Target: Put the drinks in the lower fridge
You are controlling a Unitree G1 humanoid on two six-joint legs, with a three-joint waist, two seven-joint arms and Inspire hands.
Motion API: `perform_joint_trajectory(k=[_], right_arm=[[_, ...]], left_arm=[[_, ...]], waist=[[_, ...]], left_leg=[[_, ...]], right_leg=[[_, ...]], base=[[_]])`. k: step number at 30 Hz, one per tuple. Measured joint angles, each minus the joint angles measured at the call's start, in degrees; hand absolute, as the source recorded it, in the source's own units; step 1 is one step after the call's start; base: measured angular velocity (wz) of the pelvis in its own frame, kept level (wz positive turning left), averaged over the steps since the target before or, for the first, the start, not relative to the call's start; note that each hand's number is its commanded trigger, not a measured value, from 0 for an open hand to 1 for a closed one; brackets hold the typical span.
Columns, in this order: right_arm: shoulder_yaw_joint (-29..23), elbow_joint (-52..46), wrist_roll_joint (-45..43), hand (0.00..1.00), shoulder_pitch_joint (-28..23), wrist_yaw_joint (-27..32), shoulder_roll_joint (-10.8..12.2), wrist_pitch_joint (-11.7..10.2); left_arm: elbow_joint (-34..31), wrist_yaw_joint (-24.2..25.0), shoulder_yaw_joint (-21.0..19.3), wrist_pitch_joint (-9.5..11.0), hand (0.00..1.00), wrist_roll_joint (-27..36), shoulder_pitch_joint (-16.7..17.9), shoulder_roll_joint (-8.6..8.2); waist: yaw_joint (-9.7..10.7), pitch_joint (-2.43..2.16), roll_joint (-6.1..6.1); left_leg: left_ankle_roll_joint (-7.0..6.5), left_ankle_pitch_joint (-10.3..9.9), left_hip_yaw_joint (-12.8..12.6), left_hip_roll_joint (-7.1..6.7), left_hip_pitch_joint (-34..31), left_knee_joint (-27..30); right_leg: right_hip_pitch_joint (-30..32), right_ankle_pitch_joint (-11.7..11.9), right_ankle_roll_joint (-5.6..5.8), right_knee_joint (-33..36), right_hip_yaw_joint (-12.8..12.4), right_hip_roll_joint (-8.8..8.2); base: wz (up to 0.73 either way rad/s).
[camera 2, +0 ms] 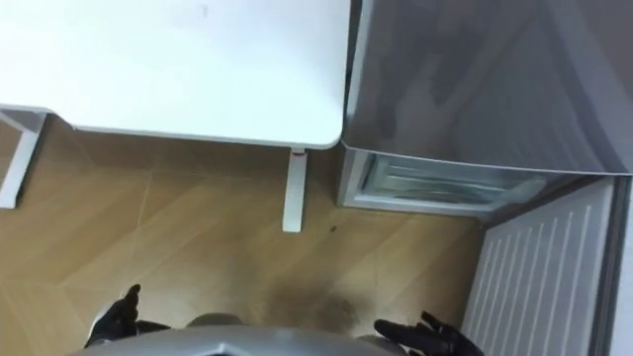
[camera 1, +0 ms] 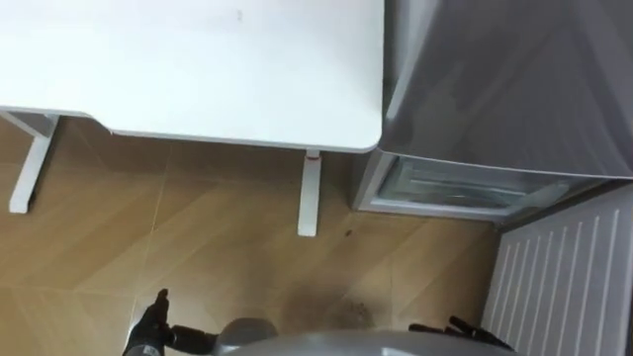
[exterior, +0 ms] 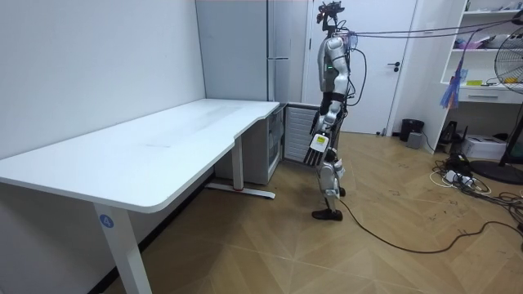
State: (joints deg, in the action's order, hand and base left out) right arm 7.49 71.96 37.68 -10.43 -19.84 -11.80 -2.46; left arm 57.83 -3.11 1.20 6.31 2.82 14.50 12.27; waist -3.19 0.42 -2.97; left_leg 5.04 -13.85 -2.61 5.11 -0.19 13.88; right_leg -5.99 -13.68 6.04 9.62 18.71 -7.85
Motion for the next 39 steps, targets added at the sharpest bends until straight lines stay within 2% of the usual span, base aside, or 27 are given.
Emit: perform_joint_trajectory(k=[7, 13, 17, 20, 22, 23, 25, 29, 32, 33, 34, 35, 36, 37, 38, 39], right_arm=[[-3.0, 1.5, -1.1, 0.00, 0.4, 0.1, 0.7, 0.1], [-4.4, 0.9, -3.1, 0.00, 0.9, 1.7, 0.8, 0.0], [-6.7, 0.4, -6.9, 0.00, 2.6, 3.9, 0.8, 0.0], [-9.1, -6.1, -9.2, 0.00, 2.6, 7.0, 0.6, -0.2], [-11.0, -10.6, -10.7, 0.00, 3.4, 9.1, 0.4, -1.8], [-11.5, -12.4, -11.5, 0.00, 3.3, 9.7, 0.3, -1.9], [-13.5, -21.3, -14.5, 0.00, 1.7, 12.5, 0.4, -3.1], [-16.4, -34.8, -19.3, 0.00, 0.8, 17.2, 0.4, -3.8], [-19.2, -43.6, -22.2, 0.00, 0.8, 21.8, 0.3, -6.5], [-19.9, -45.6, -23.5, 0.00, 0.8, 23.9, 0.4, -7.5], [-19.9, -48.5, -25.8, 0.00, 0.8, 25.7, 1.4, -8.0], [-19.8, -50.3, -26.8, 0.00, 1.0, 26.7, 2.2, -8.1], [-19.7, -52.8, -27.1, 0.00, 0.5, 28.8, 2.9, -8.7], [-20.1, -53.1, -26.9, 0.00, -0.4, 31.2, 3.0, -8.8], [-20.9, -53.2, -26.7, 0.00, -0.5, 32.4, 3.0, -8.6], [-23.3, -54.2, -26.7, 0.00, -0.9, 34.6, 2.9, -8.2]], left_arm=[[1.9, -1.2, -1.1, 0.0, 0.00, -0.6, -0.2, -0.51], [1.9, -1.4, -2.0, 0.0, 0.00, -1.3, -0.3, -0.61], [1.8, -1.4, -2.2, 0.2, 0.00, -1.3, -1.3, -0.74], [1.7, -1.4, -2.2, 0.4, 0.00, -1.3, -1.5, -0.79], [1.8, -1.3, -2.7, 0.6, 0.00, -2.5, -1.5, -0.82], [1.8, -1.3, -3.0, 0.7, 0.00, -3.2, -1.5, -0.85], [1.5, -1.3, -3.5, 1.4, 0.00, -4.9, -1.3, -0.85], [1.2, -1.3, -4.7, 1.5, 0.00, -5.9, -0.9, -0.99], [1.3, -1.5, -7.0, 1.6, 0.00, -7.7, -0.6, -1.09], [1.3, -1.8, -7.2, 1.7, 0.00, -8.4, -0.5, -1.24], [1.4, -2.4, -8.0, 2.1, 0.00, -9.4, 0.6, -1.11], [1.4, -2.6, -8.8, 2.1, 0.00, -9.7, 0.9, -0.73], [2.4, -2.7, -10.4, 1.9, 0.00, -9.9, 1.1, -0.67], [2.4, -2.6, -9.6, 1.9, 0.00, -9.7, 1.2, -0.71], [2.3, -2.4, -8.7, 1.9, 0.00, -9.5, 1.1, -0.76], [1.5, -2.3, -7.3, 2.2, 0.00, -9.5, 1.1, -0.92]], waist=[[1.3, 0.06, -0.15], [1.4, 0.24, -0.31], [2.1, 0.26, -0.42], [2.7, 0.29, -0.39], [3.1, 0.26, -0.39], [3.1, 0.26, -0.33], [3.2, 0.25, -0.13], [3.8, 0.23, -0.37], [4.4, 0.17, -0.30], [4.2, 0.58, 1.08], [4.6, 0.33, 2.14], [4.7, 0.43, 1.73], [6.2, 0.24, 1.15], [8.4, -0.08, -0.03], [8.9, -0.08, -0.47], [8.9, 0.19, -1.40]], left_leg=[[0.01, 0.0, -1.4, 0.00, 3.4, -2.4], [0.00, 0.0, -1.9, 0.04, 5.0, -2.6], [0.00, 0.0, -2.1, 0.04, 5.1, -2.7], [0.00, 0.0, -2.5, 0.07, 5.5, -2.7], [0.00, 0.0, -2.7, 0.08, 6.5, -2.9], [0.00, 0.0, -2.7, 0.09, 6.7, -3.1], [0.00, 0.0, -2.7, 0.09, 7.3, -3.6], [0.00, 0.0, -2.9, 0.05, 7.7, -4.4], [-0.19, 0.1, -1.5, 0.65, 8.6, -4.8], [-0.61, 0.4, 1.6, 1.83, 10.0, -5.5], [-0.59, 0.4, 4.7, 4.81, 10.4, -5.5], [-0.55, 0.3, 4.3, 5.37, 9.7, -4.6], [0.30, -0.4, 2.4, 5.79, 7.2, -1.9], [0.27, -1.0, 0.9, 3.85, 5.2, -1.0], [-0.09, -1.2, 0.8, 2.21, 4.1, -1.7], [-1.30, -0.4, 0.0, -0.95, 1.1, -3.7]], right_leg=[[-1.0, 0.0, 0.01, -0.1, -3.0, 0.10], [-1.0, 0.1, -0.03, 0.0, -5.5, 0.19], [-0.8, 0.1, -0.03, 0.0, -6.0, 0.21], [-0.8, 0.1, -0.03, 0.0, -6.7, 0.23], [-1.0, 0.1, -0.04, 0.0, -8.0, 0.29], [-1.1, 0.1, -0.04, 0.0, -8.1, 0.32], [-1.3, 0.1, -0.05, 0.2, -9.3, 0.41], [-0.7, 0.1, -0.05, 0.3, -10.1, 0.46], [1.3, 0.1, -0.08, 3.5, -11.3, 1.04], [4.2, -0.4, -1.67, 8.6, -11.2, 2.19], [6.7, -1.1, -5.00, 6.1, -15.4, 6.95], [7.7, 1.4, -6.09, 1.1, -17.3, 9.33], [7.3, 7.3, -6.76, -0.4, -17.3, 10.23], [6.7, 7.4, -6.85, -0.7, -17.7, 9.00], [6.2, 7.4, -6.84, -1.0, -19.3, 8.31], [5.7, 7.3, -6.64, -1.1, -22.4, 6.97]], base=[[-0.16], [-0.24], [-0.05], [-0.14], [-0.25], [-0.17], [-0.12], [-0.15], [-0.23], [-0.73], [-0.89], [-0.67], [0.00], [0.32], [0.46], [0.19]])
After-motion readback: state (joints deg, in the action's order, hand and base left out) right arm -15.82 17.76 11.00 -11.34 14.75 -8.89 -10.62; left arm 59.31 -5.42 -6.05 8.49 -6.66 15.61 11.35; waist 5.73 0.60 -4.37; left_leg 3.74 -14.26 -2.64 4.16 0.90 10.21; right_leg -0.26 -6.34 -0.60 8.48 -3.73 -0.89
